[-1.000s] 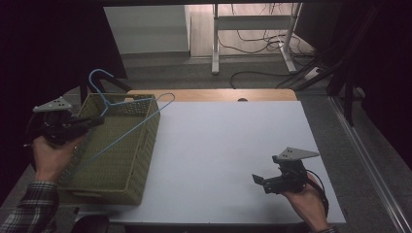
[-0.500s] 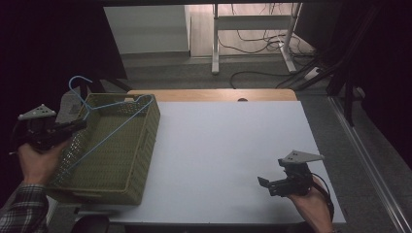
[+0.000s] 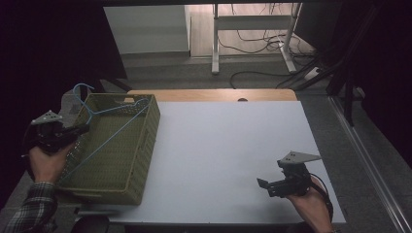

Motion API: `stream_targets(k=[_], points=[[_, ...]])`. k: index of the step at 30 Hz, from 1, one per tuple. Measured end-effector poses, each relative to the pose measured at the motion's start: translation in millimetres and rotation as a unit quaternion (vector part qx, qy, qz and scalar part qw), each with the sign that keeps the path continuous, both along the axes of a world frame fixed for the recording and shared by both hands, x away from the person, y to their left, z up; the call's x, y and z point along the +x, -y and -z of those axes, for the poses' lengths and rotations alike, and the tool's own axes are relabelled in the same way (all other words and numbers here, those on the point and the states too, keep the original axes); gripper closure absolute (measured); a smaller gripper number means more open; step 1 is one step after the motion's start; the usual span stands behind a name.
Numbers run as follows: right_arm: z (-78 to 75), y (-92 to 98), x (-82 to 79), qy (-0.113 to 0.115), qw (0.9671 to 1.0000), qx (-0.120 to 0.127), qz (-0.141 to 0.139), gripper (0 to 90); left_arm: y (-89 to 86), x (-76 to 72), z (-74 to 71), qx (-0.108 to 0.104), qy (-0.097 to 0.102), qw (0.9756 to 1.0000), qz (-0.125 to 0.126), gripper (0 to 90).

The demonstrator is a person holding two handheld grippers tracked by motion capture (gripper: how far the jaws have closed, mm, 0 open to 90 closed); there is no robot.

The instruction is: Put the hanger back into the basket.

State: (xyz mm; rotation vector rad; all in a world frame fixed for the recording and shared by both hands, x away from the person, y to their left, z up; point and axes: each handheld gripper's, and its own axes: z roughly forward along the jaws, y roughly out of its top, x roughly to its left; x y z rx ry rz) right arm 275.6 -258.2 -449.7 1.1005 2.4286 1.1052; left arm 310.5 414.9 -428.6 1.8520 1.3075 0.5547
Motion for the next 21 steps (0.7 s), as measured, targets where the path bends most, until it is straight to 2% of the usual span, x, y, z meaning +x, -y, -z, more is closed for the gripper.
stream_targets(k=[4,7,8,9,10,12,14,19,21], points=[[1.1,-0.7,0.2,-0.005,1.0,-0.003,0.0,0.0,-0.4,3.0,9.9,-0.01,-0.008,0.9999,0.001,87.2],[2.9,-1.6,0.8,-0.006,0.9999,-0.007,-0.004,0.0,0.2,5.2,17.7,-0.009,-0.016,0.9998,0.005,87.0],[3.1,-1.7,0.8,-0.007,0.9999,-0.007,-0.004,0.0,1.3,6.9,19.9,-0.002,-0.028,0.9996,0.006,86.9],[3.1,-2.0,0.7,-0.008,0.9999,-0.008,-0.003,0.0,3.2,7.4,20.3,0.011,-0.03,0.9995,0.001,86.3],[3.1,-1.8,0.8,-0.007,0.9999,-0.009,-0.003,0.0,3.5,7.3,19.7,0.009,-0.026,0.9996,-0.002,85.5],[2.7,-1.2,0.9,-0.006,1.0,-0.006,-0.001,0.0,1.1,5.9,16.1,-0.018,-0.01,0.9997,-0.012,71.1],[2.4,-0.6,0.9,-0.007,1.0,-0.003,0.0,0.0,0.3,5.1,14.1,-0.041,-0.009,0.9991,-0.011,62.4],[2.3,0.5,1.1,-0.009,1.0,0.0,0.003,0.0,13.9,0.6,13.0,-0.048,-0.013,0.9987,0.007,38.1],[1.8,0.6,0.6,-0.007,1.0,0.001,0.003,0.0,21.5,-2.1,11.1,-0.053,-0.014,0.9984,0.018,31.5]])
